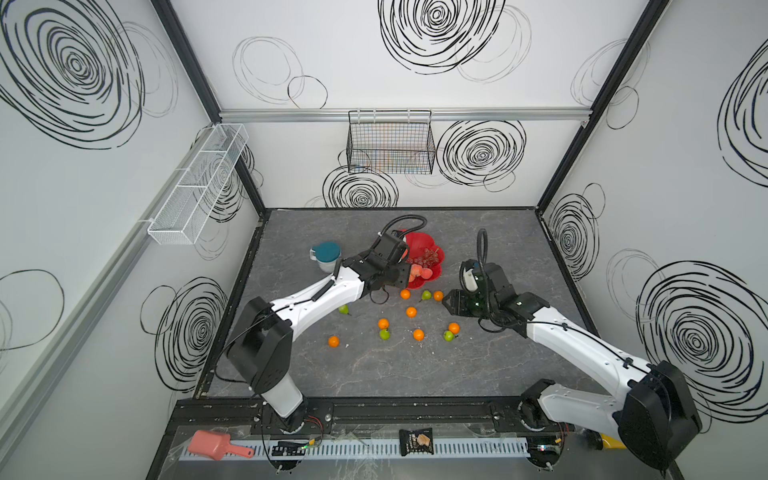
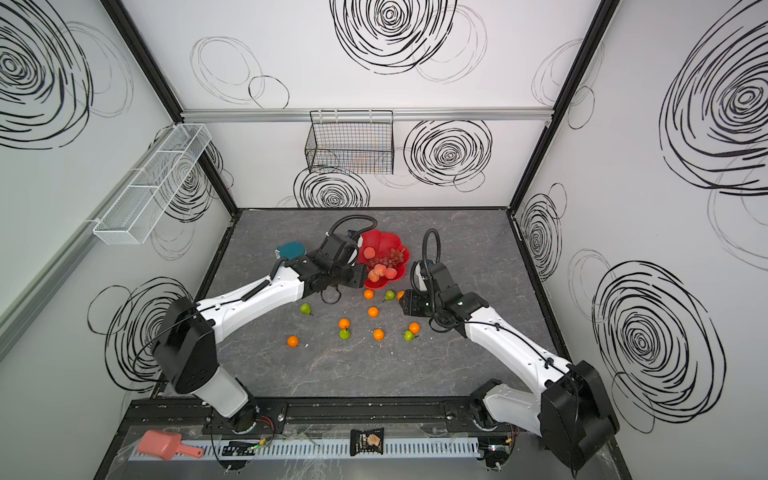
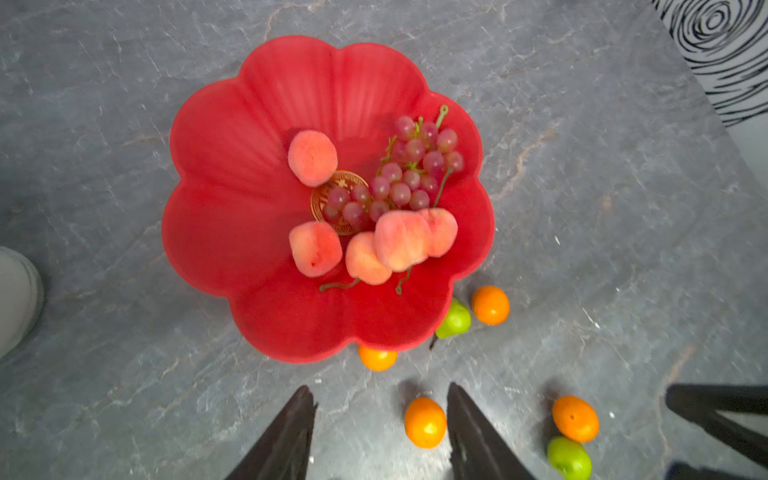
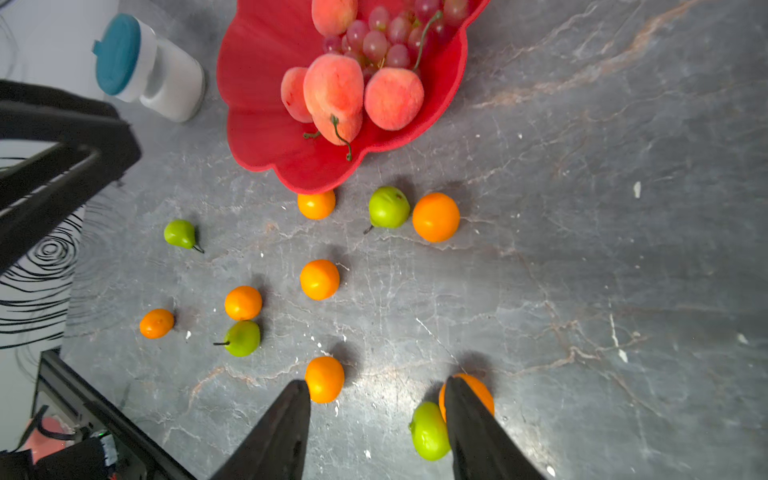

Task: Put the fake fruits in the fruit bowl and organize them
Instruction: 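Draw the left arm back while the right gripper lowers over a small green fruit, then close the right gripper on the small green fruit beside an orange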

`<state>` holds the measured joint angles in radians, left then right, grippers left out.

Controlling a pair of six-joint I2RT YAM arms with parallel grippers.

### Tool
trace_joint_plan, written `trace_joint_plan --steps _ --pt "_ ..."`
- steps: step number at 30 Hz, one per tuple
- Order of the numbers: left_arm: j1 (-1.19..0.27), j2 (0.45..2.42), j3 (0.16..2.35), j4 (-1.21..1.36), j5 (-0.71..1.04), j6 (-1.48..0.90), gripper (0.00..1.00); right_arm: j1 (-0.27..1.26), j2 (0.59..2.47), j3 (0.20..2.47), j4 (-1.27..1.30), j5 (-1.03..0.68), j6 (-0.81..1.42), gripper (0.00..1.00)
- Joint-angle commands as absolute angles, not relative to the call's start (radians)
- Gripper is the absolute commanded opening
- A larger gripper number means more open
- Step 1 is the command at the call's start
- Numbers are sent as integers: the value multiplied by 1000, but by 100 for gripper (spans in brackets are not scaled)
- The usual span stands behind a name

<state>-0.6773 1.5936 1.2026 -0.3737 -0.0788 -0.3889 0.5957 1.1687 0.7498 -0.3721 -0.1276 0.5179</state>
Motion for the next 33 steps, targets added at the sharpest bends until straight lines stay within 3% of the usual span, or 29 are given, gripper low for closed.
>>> trace_joint_plan --steps 1,14,21,33 --pt "-703 1492 1087 -302 -90 -421 56 651 1183 782 -478 -46 533 56" --pt "-893 1076 602 52 -66 -629 58 817 1316 834 -662 44 644 54" --pt "-1004 1039 485 200 -69 -662 59 851 1423 885 -710 62 641 53" --pt "-1006 992 399 243 -100 -700 61 855 1526 906 -719 125 632 53"
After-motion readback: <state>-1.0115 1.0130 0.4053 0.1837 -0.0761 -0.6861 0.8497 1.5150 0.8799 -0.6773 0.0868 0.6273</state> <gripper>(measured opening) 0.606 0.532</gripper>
